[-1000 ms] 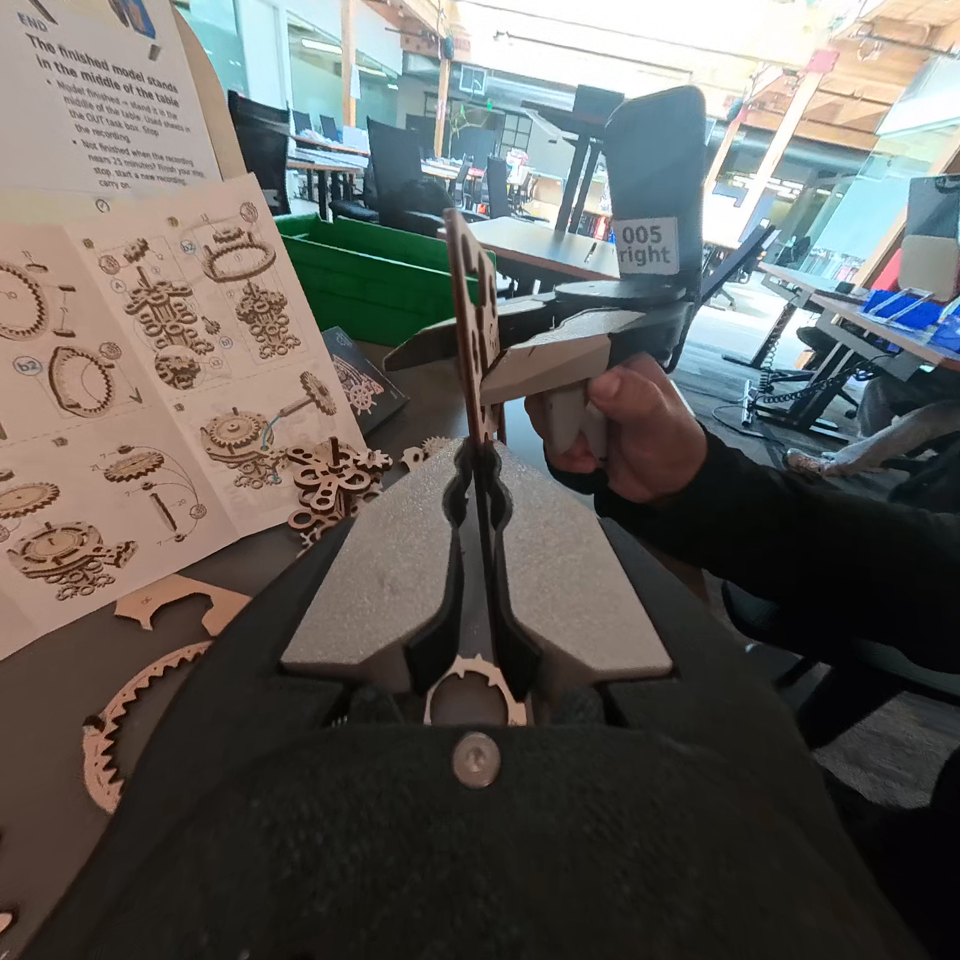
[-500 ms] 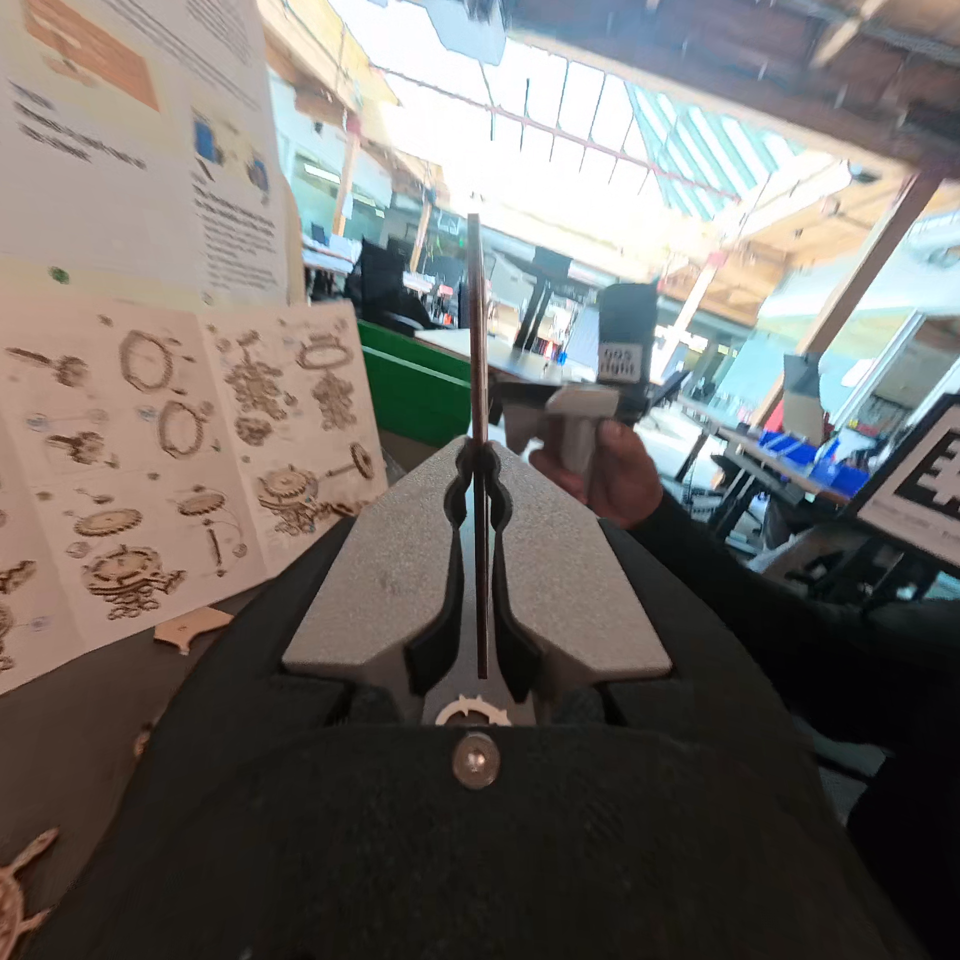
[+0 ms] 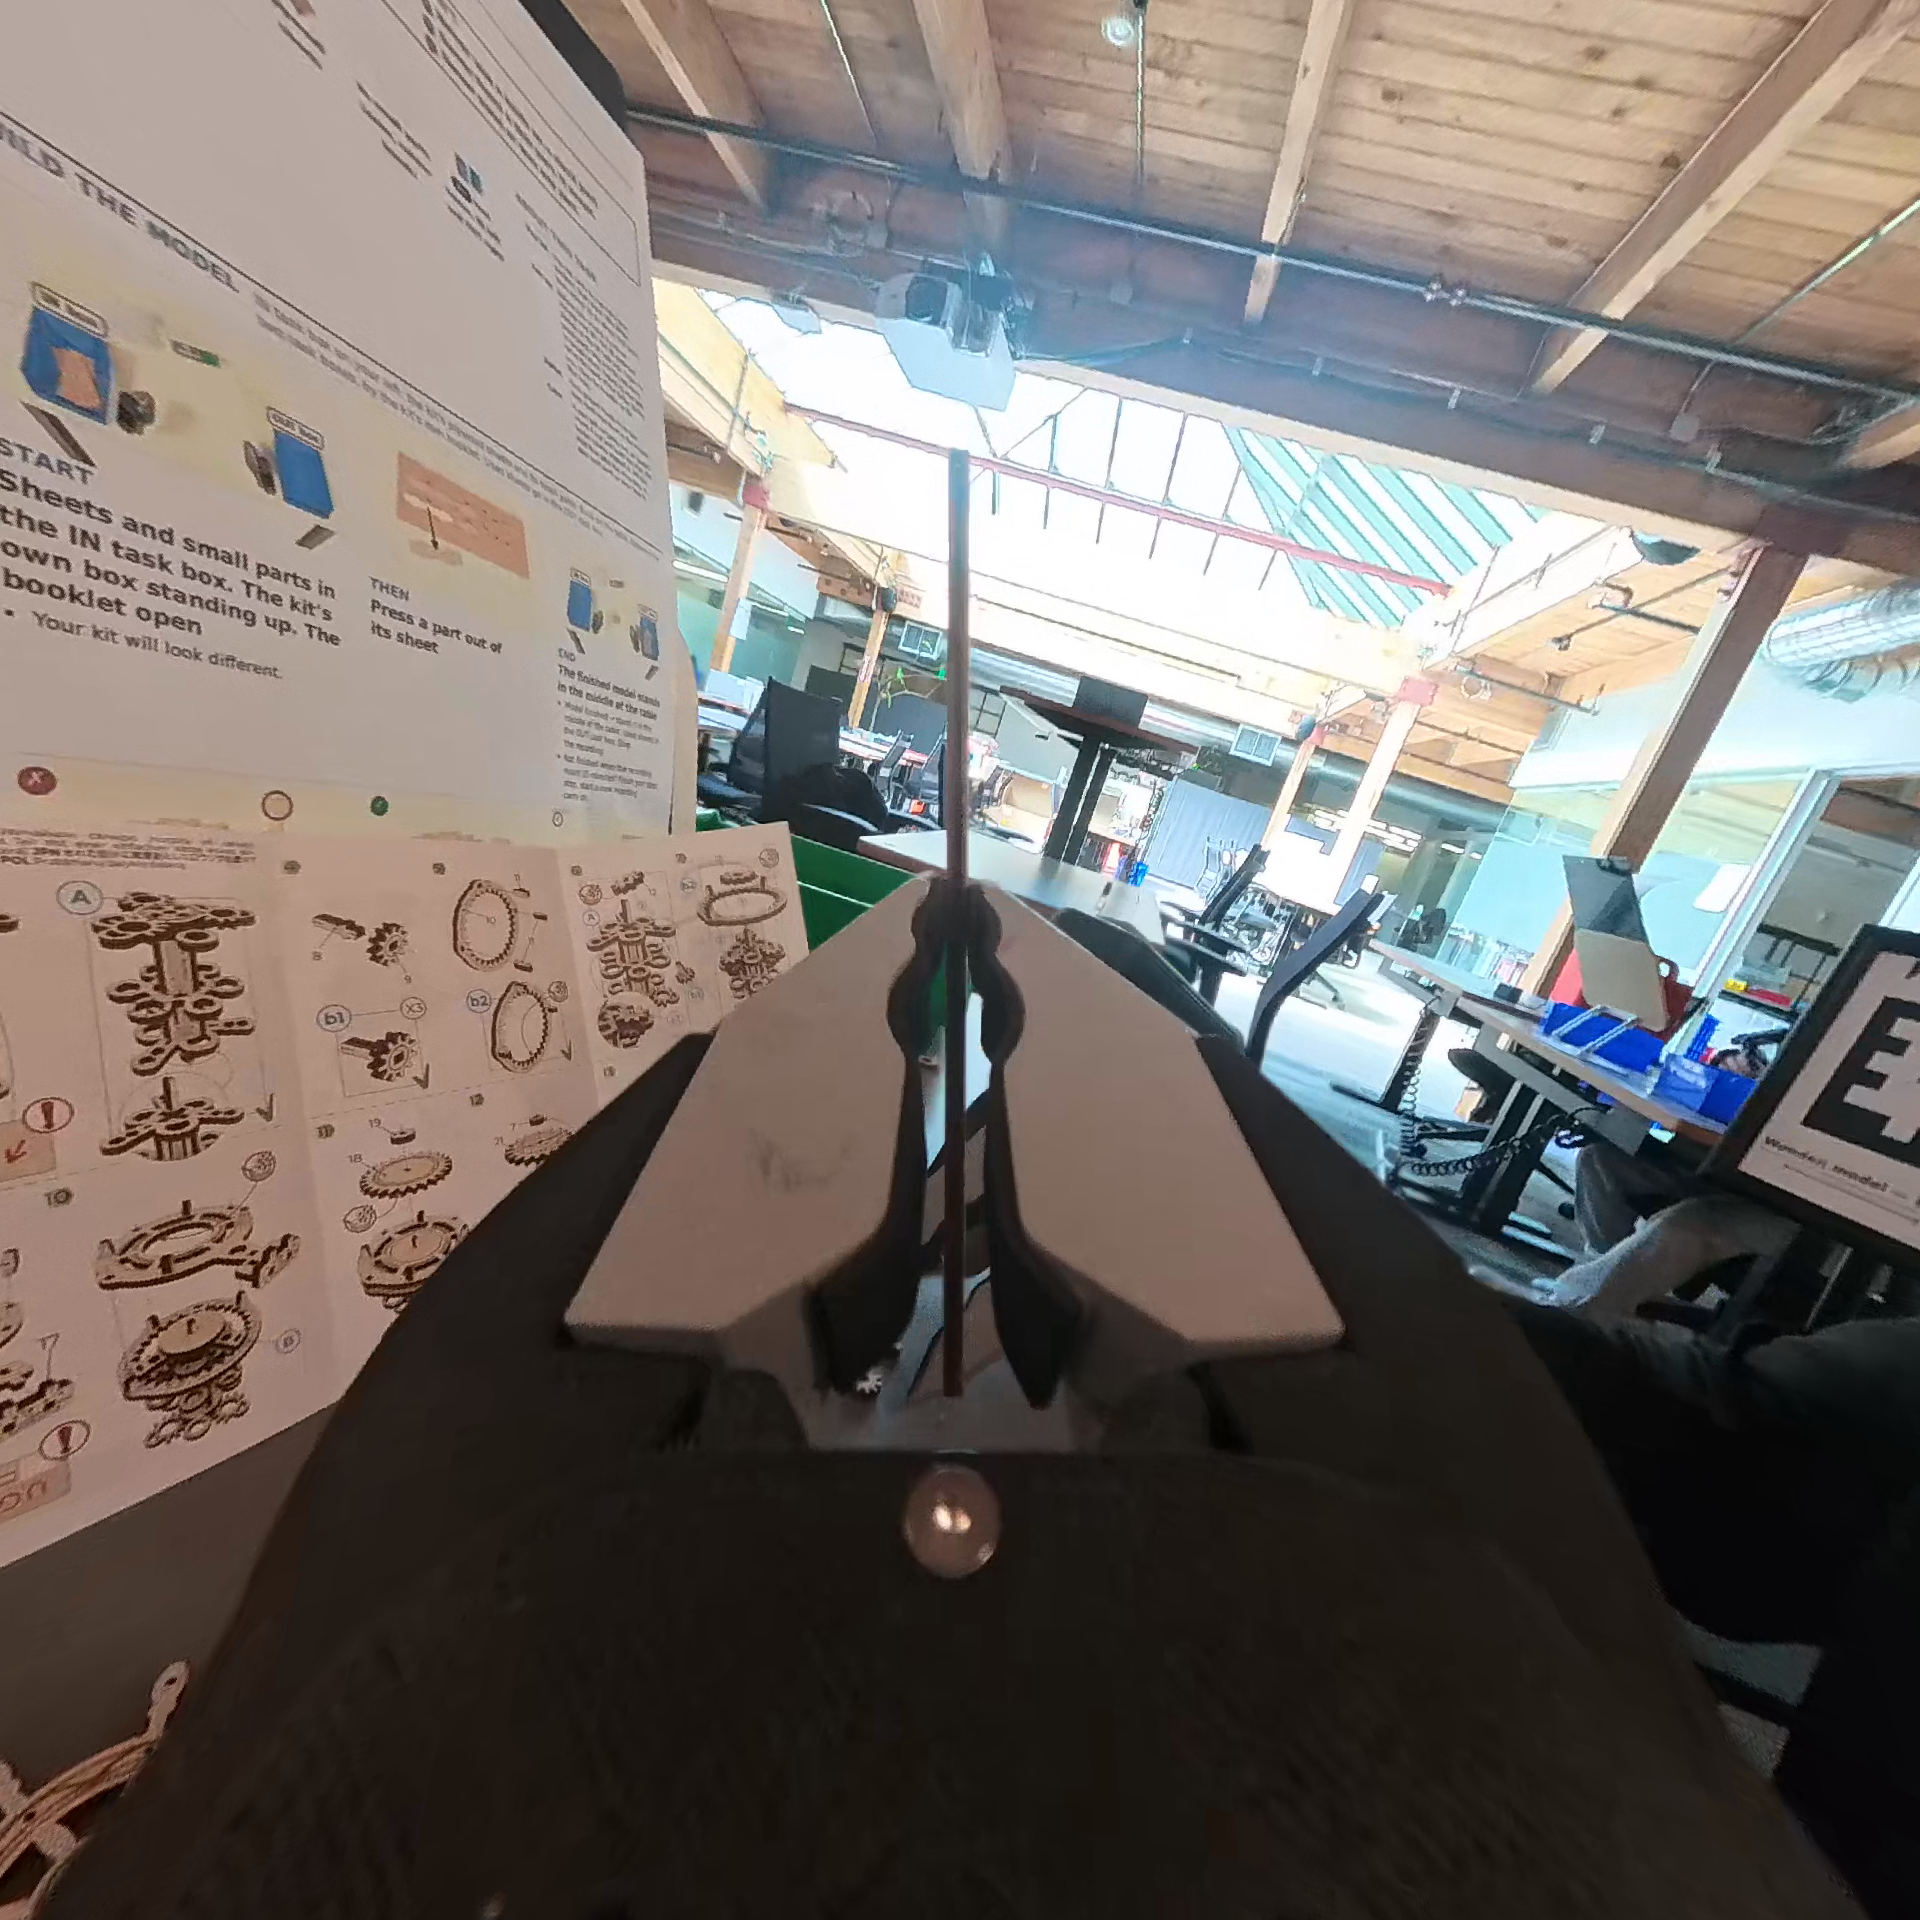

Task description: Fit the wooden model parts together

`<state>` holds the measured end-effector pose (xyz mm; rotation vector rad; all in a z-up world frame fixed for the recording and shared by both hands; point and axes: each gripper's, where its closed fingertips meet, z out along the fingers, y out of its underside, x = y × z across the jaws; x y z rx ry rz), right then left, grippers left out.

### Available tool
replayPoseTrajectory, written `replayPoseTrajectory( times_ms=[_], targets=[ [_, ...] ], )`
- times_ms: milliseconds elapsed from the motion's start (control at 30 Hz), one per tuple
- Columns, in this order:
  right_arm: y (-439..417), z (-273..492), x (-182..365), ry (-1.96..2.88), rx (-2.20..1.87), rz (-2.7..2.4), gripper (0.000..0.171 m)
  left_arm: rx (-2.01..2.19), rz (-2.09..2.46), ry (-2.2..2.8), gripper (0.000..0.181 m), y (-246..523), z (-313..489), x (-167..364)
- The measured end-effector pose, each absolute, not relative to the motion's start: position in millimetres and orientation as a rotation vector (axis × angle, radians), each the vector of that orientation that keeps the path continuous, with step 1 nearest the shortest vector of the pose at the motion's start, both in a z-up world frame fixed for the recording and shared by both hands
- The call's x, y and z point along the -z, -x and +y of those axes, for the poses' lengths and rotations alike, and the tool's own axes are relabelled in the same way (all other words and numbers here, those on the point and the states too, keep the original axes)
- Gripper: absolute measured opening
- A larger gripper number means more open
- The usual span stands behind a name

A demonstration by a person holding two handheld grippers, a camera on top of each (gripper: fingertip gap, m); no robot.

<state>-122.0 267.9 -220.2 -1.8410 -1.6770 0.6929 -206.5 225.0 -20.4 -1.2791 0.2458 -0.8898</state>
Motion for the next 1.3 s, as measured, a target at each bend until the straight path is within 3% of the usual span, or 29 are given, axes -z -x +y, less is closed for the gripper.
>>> replayPoseTrajectory(
  times_ms=[167,267,367,600,767,967,1200,1300],
  targets=[
    [129,271,228,1.846,-0.655,-1.653,0.026,0.859,0.273,1.286,0.0,201,223,20],
    [130,272,227,1.833,-0.643,-1.651,0.01,0.828,0.294,1.311,0.0,200,224,23],
    [129,267,227,1.828,-0.67,-1.689,0.009,0.74,0.327,1.336,0.0,202,225,25],
    [116,269,188,1.759,-0.86,-1.628,0.009,0.229,0.52,1.476,0.0,244,204,25],
    [98,275,152,1.686,-0.956,-1.55,0.009,-0.251,0.611,1.64,0.0,312,174,56],
    [92,272,130,1.649,-1.024,-1.518,0.009,0.376,0.17,1.915,0.0,347,145,101],
    [93,259,136,1.632,-1.039,-1.606,0.009,0.661,-0.169,2.01,0.001,386,150,148],
    [92,260,146,1.644,-1.016,-1.64,0.009,0.569,-0.216,2.08,0.027,398,153,165]
  ],
)
